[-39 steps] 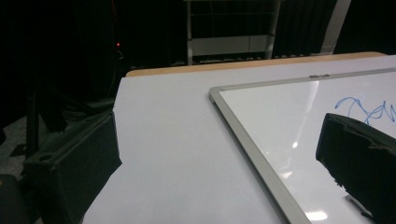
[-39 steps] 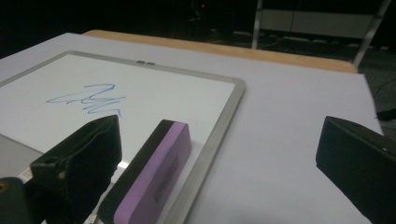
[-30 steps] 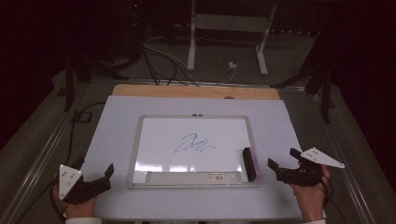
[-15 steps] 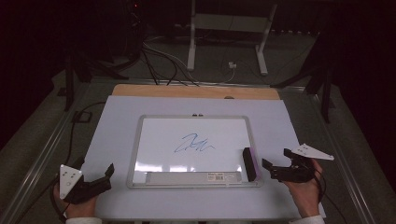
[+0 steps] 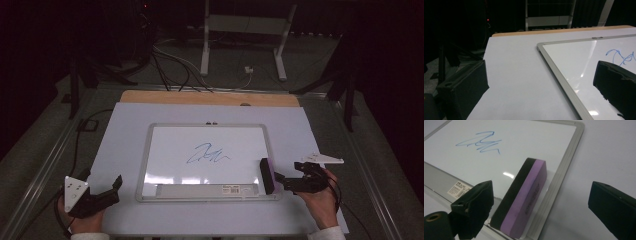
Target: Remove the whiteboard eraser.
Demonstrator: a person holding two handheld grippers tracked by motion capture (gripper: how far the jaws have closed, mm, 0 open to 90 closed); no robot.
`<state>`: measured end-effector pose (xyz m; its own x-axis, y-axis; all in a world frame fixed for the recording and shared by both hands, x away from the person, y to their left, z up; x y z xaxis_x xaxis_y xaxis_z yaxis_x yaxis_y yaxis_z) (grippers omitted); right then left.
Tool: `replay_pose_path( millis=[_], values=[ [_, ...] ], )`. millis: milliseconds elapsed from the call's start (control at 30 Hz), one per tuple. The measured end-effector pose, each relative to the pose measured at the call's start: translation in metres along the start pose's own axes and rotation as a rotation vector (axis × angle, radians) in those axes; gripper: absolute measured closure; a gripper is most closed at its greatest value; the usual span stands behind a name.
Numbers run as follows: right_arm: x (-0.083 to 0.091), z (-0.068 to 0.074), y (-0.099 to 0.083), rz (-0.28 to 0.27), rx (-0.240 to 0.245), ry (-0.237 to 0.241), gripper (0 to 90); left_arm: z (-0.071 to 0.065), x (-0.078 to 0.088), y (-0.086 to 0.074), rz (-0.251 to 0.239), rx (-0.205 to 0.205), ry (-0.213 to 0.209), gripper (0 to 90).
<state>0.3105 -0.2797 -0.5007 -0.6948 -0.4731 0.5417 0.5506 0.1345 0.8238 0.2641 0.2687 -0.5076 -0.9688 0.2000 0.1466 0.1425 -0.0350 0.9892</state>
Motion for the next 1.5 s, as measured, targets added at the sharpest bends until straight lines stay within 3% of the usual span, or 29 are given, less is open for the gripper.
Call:
replay_pose_path(
  millis=[133, 233, 267, 333, 367, 400, 500, 533, 667, 900, 1067, 1300, 1500],
  values=[
    [-0.002, 0.001, -0.001, 0.011, -0.003, 0.005, 13.4, 0.0, 0.0, 0.0, 0.002, 0.0, 0.003, 0.4],
    [-0.004, 0.005, -0.003, 0.03, -0.002, 0.036, 27.8, 0.001, 0.0, -0.001, 0.007, 0.001, 0.008, 0.4],
    [-0.004, 0.005, -0.003, 0.03, -0.002, 0.036, 27.8, 0.001, 0.0, -0.001, 0.008, 0.003, 0.009, 0.4],
    [-0.006, 0.006, -0.006, 0.042, 0.0, 0.052, 40.9, 0.001, -0.001, -0.001, 0.011, 0.003, 0.01, 0.4],
    [-0.006, 0.006, -0.006, 0.042, 0.0, 0.052, 40.9, 0.001, -0.001, -0.001, 0.013, 0.003, 0.011, 0.4],
    [-0.008, 0.008, -0.009, 0.056, -0.004, 0.072, 48.6, 0.001, -0.001, -0.001, 0.012, 0.002, 0.012, 0.3],
    [-0.011, 0.008, -0.013, 0.08, -0.001, 0.076, 53.5, 0.001, -0.001, -0.002, 0.014, 0.001, 0.013, 0.4],
    [-0.013, 0.009, -0.016, 0.09, -0.028, 0.097, 55.2, 0.001, -0.001, -0.002, 0.016, 0.001, 0.013, 0.4],
    [-0.014, 0.009, -0.016, 0.099, -0.032, 0.094, 53.2, 0.001, -0.001, -0.002, 0.019, 0.001, 0.013, 0.4],
    [-0.021, 0.014, -0.017, 0.115, -0.067, 0.1, 39.4, 0.002, -0.002, -0.003, 0.022, -0.001, 0.014, 0.4],
    [-0.028, 0.02, -0.017, 0.127, -0.075, 0.119, 37.3, 0.002, -0.001, -0.003, 0.021, 0.002, 0.017, 0.4],
    [-0.035, 0.022, -0.02, 0.15, -0.131, 0.143, 31.3, 0.003, -0.001, -0.003, 0.022, 0.013, 0.015, 0.4],
    [-0.041, 0.025, -0.025, 0.186, -0.134, 0.151, 33.4, 0.004, -0.001, -0.003, 0.021, 0.022, 0.016, 0.4]
  ],
)
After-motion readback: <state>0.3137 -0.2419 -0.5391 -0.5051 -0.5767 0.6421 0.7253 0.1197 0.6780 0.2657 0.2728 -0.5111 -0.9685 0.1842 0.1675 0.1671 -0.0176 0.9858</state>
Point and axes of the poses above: each handheld gripper's, and its own axes: x roughly backward along the jaws, y roughly out of its top, z roughly to its left, the point moved 7 cm from there along -x, roughly forward along the jaws, and after that the axes turned 9 degrees about -z, right-handed, at the moved point
